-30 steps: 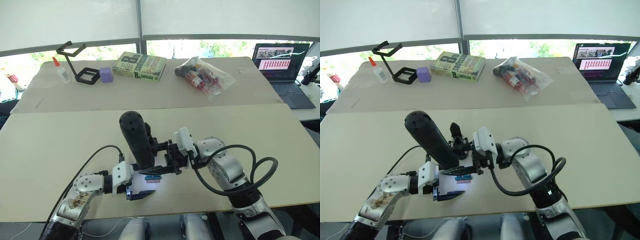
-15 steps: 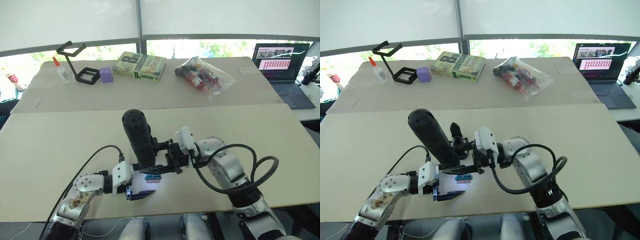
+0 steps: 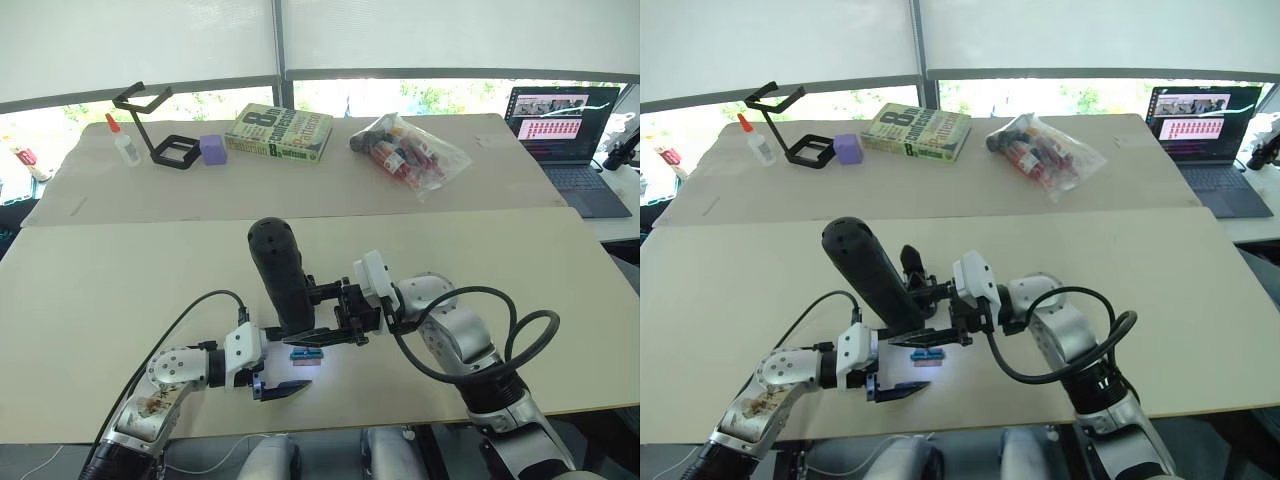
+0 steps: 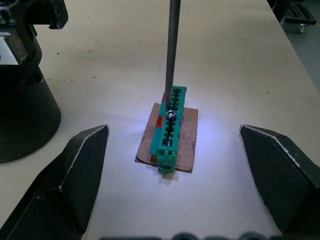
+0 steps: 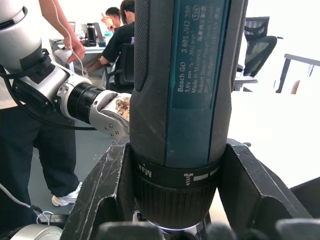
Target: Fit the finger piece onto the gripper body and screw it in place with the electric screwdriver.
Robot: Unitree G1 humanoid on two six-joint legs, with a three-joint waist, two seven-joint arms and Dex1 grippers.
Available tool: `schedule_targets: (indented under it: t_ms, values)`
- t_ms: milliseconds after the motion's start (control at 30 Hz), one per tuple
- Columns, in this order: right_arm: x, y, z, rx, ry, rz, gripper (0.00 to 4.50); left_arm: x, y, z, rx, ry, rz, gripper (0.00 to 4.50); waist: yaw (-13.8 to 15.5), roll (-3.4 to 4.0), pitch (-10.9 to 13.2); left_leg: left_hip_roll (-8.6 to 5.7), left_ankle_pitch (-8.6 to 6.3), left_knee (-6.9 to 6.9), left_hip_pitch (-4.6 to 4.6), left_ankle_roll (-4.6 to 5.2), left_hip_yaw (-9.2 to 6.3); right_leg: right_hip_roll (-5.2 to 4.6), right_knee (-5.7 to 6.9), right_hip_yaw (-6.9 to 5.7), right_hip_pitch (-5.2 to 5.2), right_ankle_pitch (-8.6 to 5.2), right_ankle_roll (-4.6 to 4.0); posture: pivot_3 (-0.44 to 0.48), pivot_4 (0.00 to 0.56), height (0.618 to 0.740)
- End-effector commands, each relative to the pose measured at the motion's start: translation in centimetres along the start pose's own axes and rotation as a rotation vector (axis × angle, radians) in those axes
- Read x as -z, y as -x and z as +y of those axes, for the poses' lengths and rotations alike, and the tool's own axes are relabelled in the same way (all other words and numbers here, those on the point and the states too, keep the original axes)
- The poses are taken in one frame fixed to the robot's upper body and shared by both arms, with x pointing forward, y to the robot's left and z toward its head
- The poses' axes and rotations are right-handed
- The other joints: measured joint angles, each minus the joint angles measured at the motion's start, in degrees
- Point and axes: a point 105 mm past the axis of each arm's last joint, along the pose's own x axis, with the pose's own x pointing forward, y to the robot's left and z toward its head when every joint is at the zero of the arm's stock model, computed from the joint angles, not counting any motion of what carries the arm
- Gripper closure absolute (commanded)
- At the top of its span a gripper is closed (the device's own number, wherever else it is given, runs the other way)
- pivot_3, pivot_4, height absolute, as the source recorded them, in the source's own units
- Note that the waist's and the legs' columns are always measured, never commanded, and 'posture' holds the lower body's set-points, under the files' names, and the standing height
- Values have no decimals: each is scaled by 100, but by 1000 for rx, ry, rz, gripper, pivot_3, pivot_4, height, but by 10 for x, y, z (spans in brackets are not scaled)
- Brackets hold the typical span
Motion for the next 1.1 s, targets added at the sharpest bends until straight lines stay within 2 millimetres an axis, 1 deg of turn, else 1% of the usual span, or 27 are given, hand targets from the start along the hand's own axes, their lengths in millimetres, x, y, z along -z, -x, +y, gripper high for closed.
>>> schedule_targets:
  t_ms: [33,467,633,800,933,1100]
  values:
    - [-13,-1,0,-4,46,-36,2546,7,-6,-9,32,39,6,66,0,0,0,0,0,0,0,0,0,0,0,0,0,0,0,0,150,740]
    - [-14,-1,-6,26,77,-30,2546,6,-5,-9,32,38,3,66,-1,0,0,0,0,0,0,0,0,0,0,0,0,0,0,0,150,740]
    - [-22,0,-9,55,99,-71,2546,6,-5,-9,33,39,3,66,-1,0,0,0,0,0,0,0,0,0,0,0,0,0,0,0,150,740]
    - [-30,-1,-6,33,78,-133,2546,6,-5,-9,35,40,4,66,-1,0,0,0,0,0,0,0,0,0,0,0,0,0,0,0,150,740]
    - [-26,-3,-1,2,49,-119,2546,6,-6,-9,35,41,2,66,0,0,0,0,0,0,0,0,0,0,0,0,0,0,0,0,150,740]
    - [-20,-3,-1,3,32,-95,2546,6,-7,-9,32,42,0,66,1,0,0,-1,0,0,0,0,0,0,0,0,0,0,0,0,150,740]
